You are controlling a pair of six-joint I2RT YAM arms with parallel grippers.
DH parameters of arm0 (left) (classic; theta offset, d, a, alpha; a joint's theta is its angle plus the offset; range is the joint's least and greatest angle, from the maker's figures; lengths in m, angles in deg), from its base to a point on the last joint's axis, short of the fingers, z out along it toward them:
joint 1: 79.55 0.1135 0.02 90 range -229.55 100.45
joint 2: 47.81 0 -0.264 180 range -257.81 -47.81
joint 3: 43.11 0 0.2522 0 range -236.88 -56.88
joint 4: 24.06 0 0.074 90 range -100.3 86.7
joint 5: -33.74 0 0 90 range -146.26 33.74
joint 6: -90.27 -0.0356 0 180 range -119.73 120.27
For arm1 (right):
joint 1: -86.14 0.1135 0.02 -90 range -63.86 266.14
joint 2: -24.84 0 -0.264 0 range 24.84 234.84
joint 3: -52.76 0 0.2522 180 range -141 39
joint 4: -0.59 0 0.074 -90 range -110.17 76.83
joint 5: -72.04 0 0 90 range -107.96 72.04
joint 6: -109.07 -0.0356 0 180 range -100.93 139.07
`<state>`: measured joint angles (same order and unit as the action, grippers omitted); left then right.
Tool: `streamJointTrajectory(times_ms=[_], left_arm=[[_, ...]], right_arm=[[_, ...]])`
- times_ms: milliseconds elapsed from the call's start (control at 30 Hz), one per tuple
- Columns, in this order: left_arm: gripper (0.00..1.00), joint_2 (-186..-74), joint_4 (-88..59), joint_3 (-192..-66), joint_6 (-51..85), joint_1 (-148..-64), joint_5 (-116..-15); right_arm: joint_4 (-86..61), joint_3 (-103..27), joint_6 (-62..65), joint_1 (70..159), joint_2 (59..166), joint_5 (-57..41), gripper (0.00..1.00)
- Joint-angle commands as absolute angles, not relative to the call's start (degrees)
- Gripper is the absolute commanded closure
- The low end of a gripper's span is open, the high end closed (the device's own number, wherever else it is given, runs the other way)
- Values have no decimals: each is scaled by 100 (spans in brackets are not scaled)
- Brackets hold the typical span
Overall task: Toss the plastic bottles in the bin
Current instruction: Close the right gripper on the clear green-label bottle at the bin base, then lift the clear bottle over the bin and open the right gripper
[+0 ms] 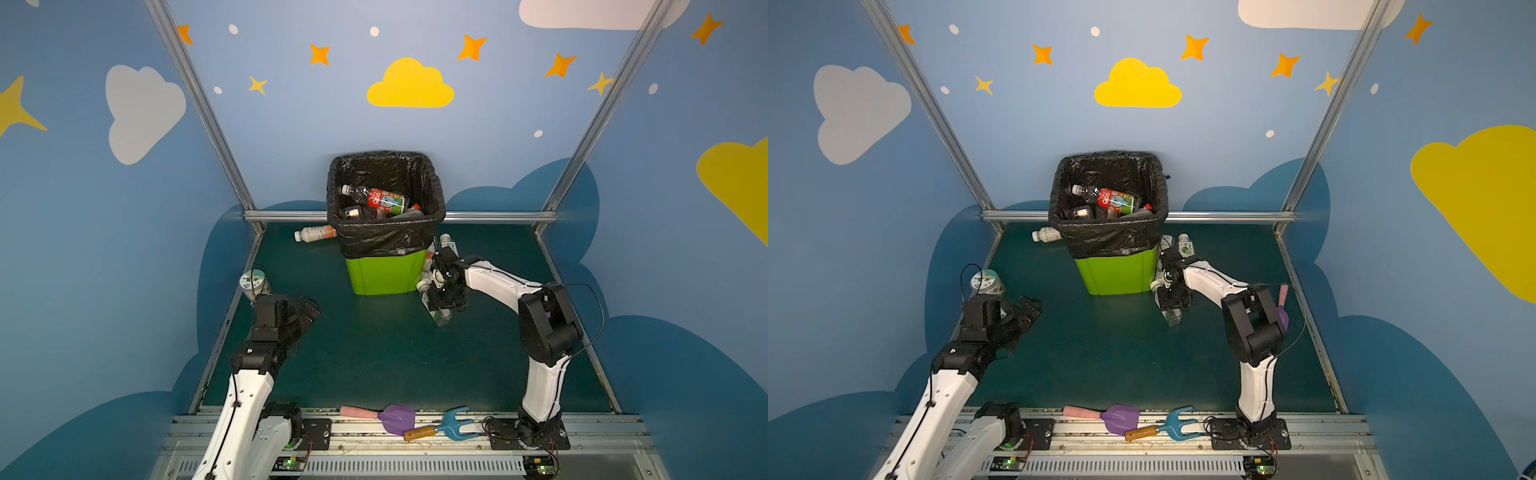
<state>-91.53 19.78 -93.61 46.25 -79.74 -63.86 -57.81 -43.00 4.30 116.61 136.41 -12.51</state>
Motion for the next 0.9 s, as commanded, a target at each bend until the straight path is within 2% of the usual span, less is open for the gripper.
streamJointTrajectory(times_ms=[0, 200, 433, 500, 567, 867], left_arm=[[0, -9143, 2131, -9368, 4484, -7955, -6228], [0, -9209, 2182, -9423, 4377, -7955, -6206], [0, -9411, 2060, -9521, 4221, -7955, -6333], [0, -9537, 2025, -9586, 4173, -7955, -6363], [0, -9666, 1968, -9665, 4136, -7955, -6420], [0, -10174, 1843, -10014, 3956, -7955, -6601]], right_arm=[[-5951, -4361, 315, 11681, 13522, -1425, 53], [-5631, -3774, -139, 11506, 12537, -1271, 57], [-5408, -2858, -741, 10837, 10936, -986, 63], [-5418, -2659, -812, 10610, 10497, -901, 67], [-5505, -2546, -868, 10425, 10063, -897, 78], [-5724, -2609, -1252, 10012, 8410, -1596, 77]])
